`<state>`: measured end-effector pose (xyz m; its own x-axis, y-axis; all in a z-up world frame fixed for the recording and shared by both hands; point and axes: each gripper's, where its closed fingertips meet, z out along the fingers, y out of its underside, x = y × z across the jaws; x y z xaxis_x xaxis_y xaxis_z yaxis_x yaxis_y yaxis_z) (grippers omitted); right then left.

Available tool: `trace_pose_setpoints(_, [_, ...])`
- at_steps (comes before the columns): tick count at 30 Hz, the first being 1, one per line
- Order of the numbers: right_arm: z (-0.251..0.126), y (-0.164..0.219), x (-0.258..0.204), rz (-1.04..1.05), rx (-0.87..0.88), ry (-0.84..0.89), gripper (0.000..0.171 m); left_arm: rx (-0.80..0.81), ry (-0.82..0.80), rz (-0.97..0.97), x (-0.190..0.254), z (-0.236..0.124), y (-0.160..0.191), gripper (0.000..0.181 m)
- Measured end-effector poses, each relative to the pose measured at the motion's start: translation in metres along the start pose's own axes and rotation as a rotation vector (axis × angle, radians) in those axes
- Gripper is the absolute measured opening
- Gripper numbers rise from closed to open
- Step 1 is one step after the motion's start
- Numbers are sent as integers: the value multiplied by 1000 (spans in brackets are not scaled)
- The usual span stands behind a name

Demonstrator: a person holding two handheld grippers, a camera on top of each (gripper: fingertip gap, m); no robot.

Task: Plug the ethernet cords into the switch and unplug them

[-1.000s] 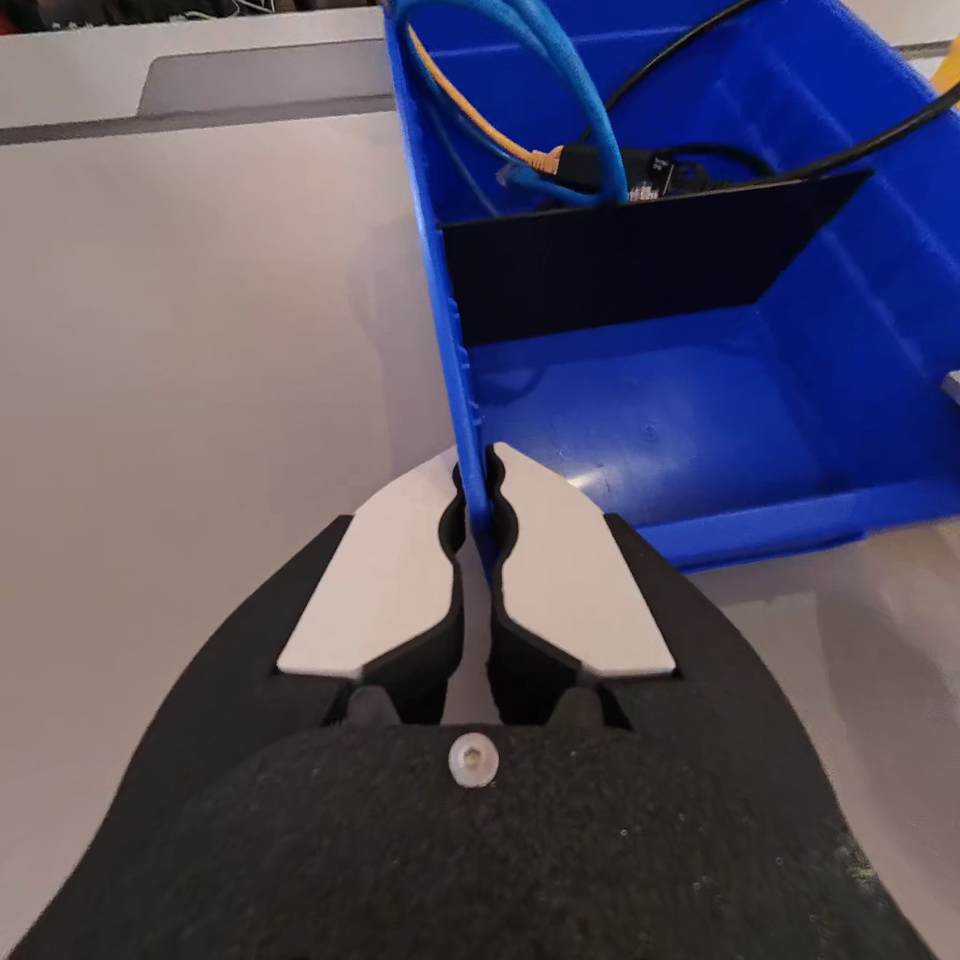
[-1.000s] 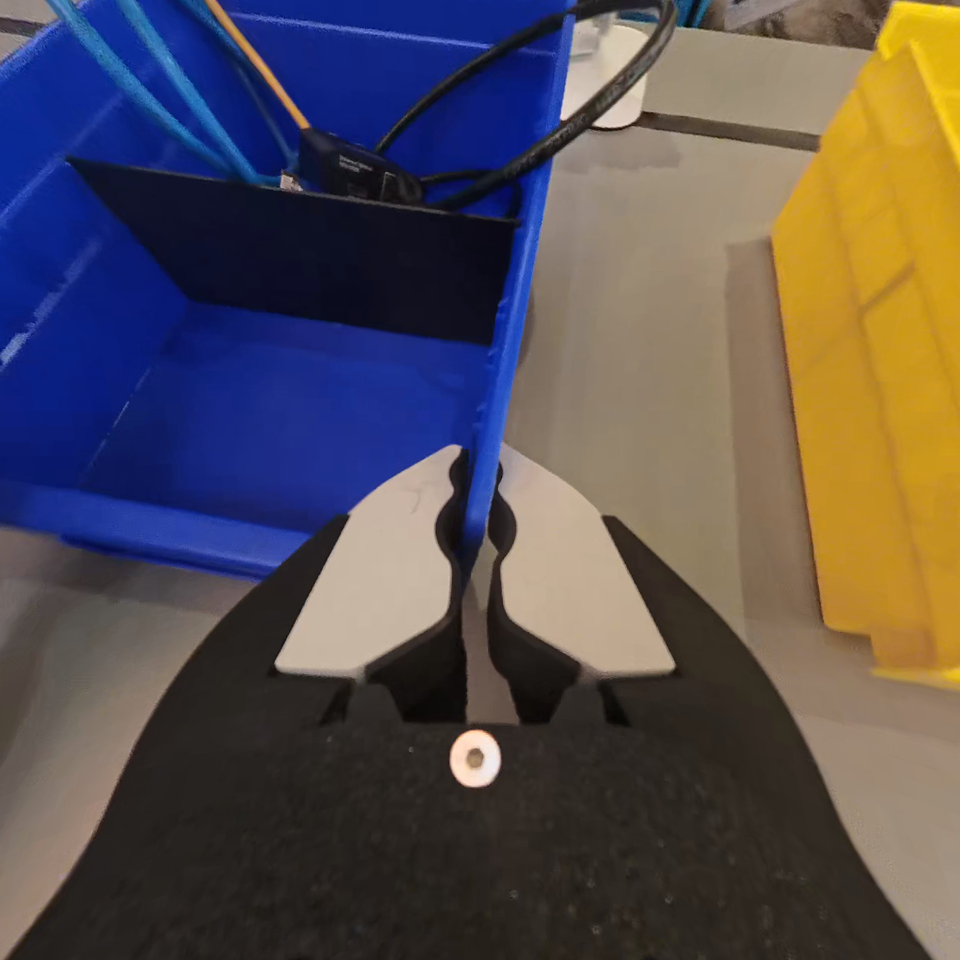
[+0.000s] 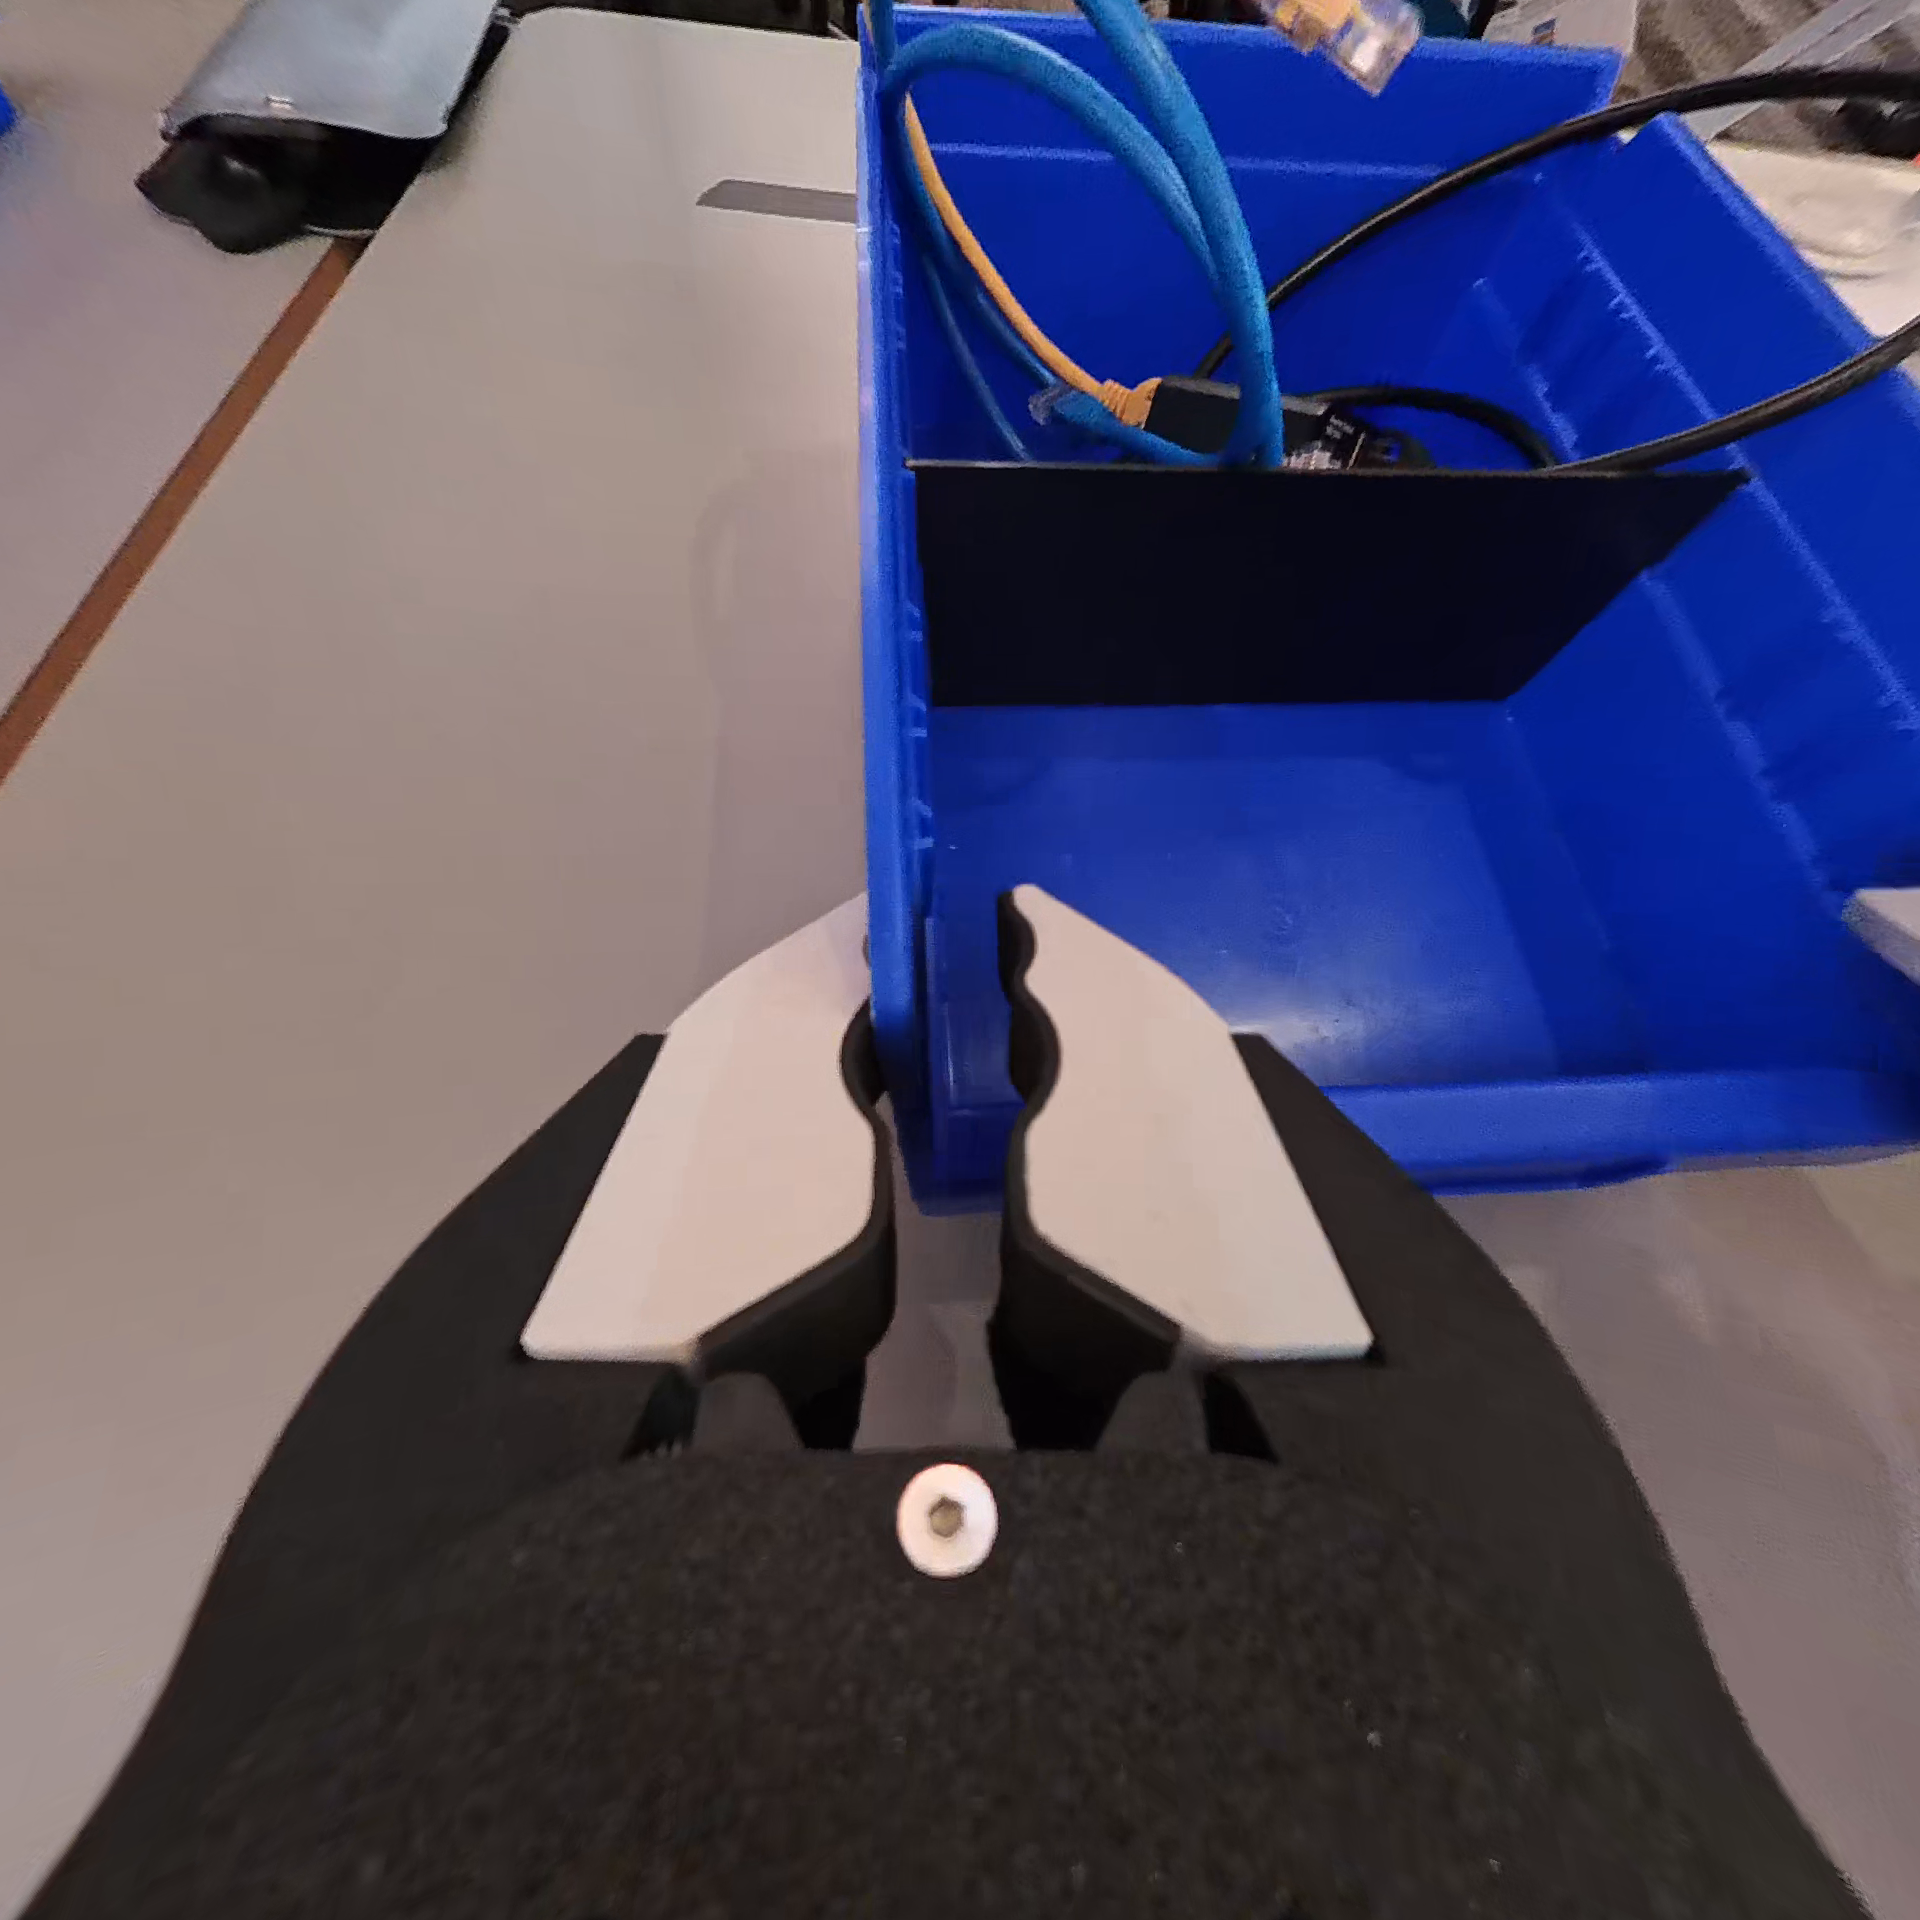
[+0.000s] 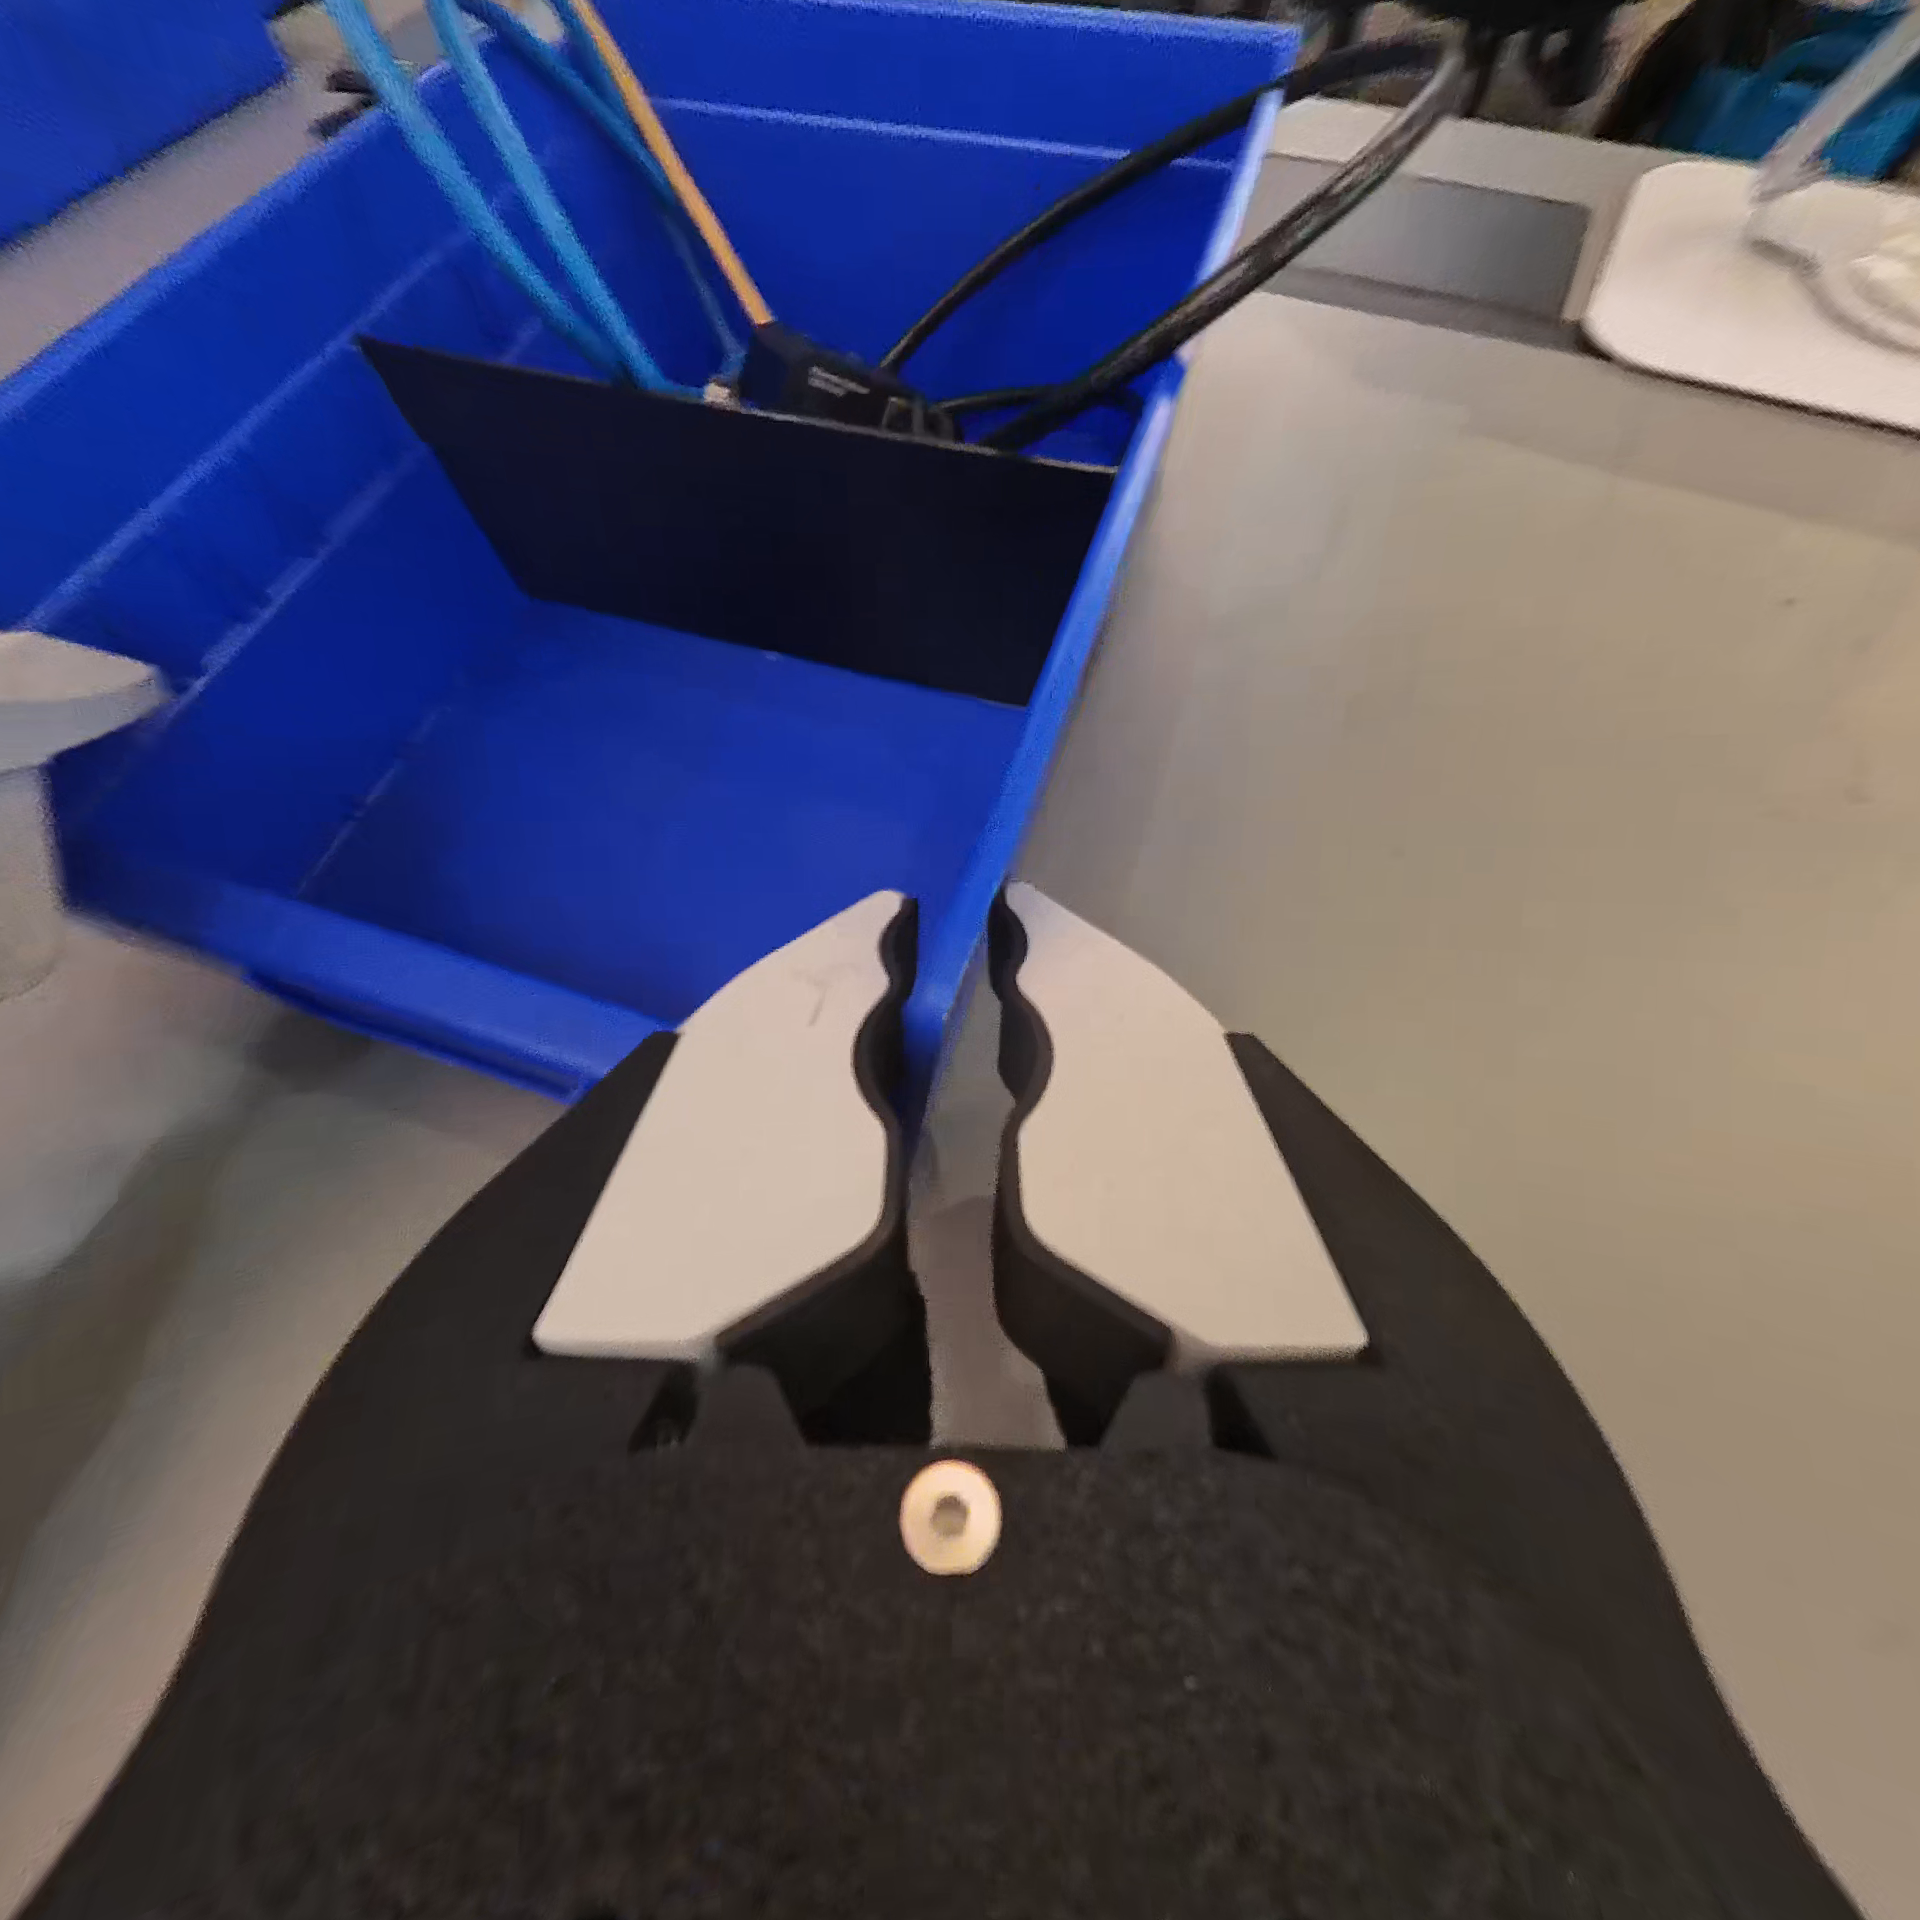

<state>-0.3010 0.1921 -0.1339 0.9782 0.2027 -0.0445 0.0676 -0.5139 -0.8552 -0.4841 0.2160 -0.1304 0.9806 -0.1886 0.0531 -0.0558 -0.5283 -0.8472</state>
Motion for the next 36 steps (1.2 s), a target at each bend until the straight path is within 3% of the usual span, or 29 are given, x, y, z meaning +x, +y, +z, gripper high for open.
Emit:
trace_pose_setpoints(3, [-20,4,2,21,-48,-142,24,-1,-18,6,-2,-4,1,24])
trace_pose_setpoints(7, [-69,13,31,-113,-12,-264,32,84,-87,-11,-10,-33,-19,29])
trace_pose_setpoints(11, [-110,61,103,-225,8,-297,34,270,82,-43,23,-63,-43,37])
trace_pose_setpoints(14, [-139,85,167,-59,63,-285,30,339,245,-115,71,-84,-50,40])
trace_pose_setpoints(16, [-161,78,206,68,88,-246,31,343,389,-170,119,-95,-45,42])
trace_pose_setpoints(19, [-191,71,260,178,224,-120,20,262,630,-224,203,-107,-18,54])
trace_pose_setpoints(21, [-202,86,283,194,205,-48,19,207,743,-240,247,-113,-4,52])
trace_pose_setpoints(27, [-212,123,317,277,92,-18,16,160,582,134,287,-87,16,47])
trace_pose_setpoints(32, [-222,106,284,323,190,-322,54,19,445,404,285,-62,50,50])
trace_pose_setpoints(33, [-224,108,277,299,171,-366,52,1,437,421,284,-61,54,50])
trace_pose_setpoints(34, [-220,114,275,277,131,-354,50,-10,437,426,285,-62,57,50])
trace_pose_setpoints(36, [-210,128,276,207,55,-292,69,-13,458,412,288,-64,58,49])
